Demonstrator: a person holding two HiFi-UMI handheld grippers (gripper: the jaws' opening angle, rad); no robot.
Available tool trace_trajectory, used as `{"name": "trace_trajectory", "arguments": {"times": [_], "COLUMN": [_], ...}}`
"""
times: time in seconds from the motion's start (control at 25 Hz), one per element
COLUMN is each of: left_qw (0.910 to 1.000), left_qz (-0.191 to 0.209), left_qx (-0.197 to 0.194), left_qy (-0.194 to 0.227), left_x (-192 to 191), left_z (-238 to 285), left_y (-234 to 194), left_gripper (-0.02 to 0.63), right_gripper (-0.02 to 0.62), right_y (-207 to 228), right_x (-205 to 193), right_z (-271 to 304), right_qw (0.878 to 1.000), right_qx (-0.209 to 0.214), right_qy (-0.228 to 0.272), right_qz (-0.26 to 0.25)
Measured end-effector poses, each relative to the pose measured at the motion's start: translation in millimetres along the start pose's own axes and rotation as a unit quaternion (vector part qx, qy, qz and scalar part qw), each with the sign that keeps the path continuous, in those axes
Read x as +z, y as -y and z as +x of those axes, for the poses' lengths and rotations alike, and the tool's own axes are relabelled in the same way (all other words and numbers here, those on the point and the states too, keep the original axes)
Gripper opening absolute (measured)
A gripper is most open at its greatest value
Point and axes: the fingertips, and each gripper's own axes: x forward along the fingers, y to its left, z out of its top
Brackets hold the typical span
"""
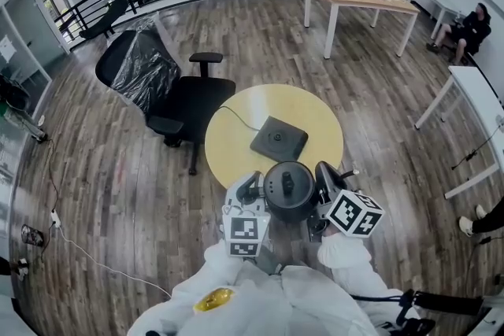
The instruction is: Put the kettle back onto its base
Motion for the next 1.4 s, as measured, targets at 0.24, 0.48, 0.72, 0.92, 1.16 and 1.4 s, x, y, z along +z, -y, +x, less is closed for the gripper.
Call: {"name": "trace_trajectory", "arguments": {"times": [0.24,0.48,0.72,0.92,1.16,1.4], "left_qw": [1.0,0.9999,0.9999,0.9997,0.9997,0.9995], "left_qz": [0.004,0.003,0.004,0.015,0.015,0.022], "left_qx": [-0.007,-0.012,-0.005,-0.005,-0.011,-0.019], "left_qy": [-0.002,0.007,0.014,0.021,0.012,-0.014], "left_x": [-0.8,10.2,19.8,28.2,25.8,9.7], "left_z": [43.4,87.6,133.1,164.1,198.3,224.1], "left_y": [-19.1,-49.7,-93.1,-122.5,-138.6,-129.1], "left_gripper": [0.0,0.0,0.0,0.0,0.0,0.0], "right_gripper": [0.011,0.011,0.011,0.011,0.011,0.011], "right_y": [14.5,14.9,9.5,6.5,17.5,50.1], "right_x": [9.5,31.4,46.8,56.4,62.0,56.6], "right_z": [41.7,93.8,152.4,192.5,223.1,240.1], "right_qw": [1.0,1.0,1.0,1.0,0.999,0.999], "right_qx": [-0.011,-0.014,-0.011,-0.01,-0.02,-0.033], "right_qy": [0.001,0.009,0.013,0.024,0.027,0.017], "right_qz": [0.003,-0.006,-0.006,0.001,0.01,0.027]}}
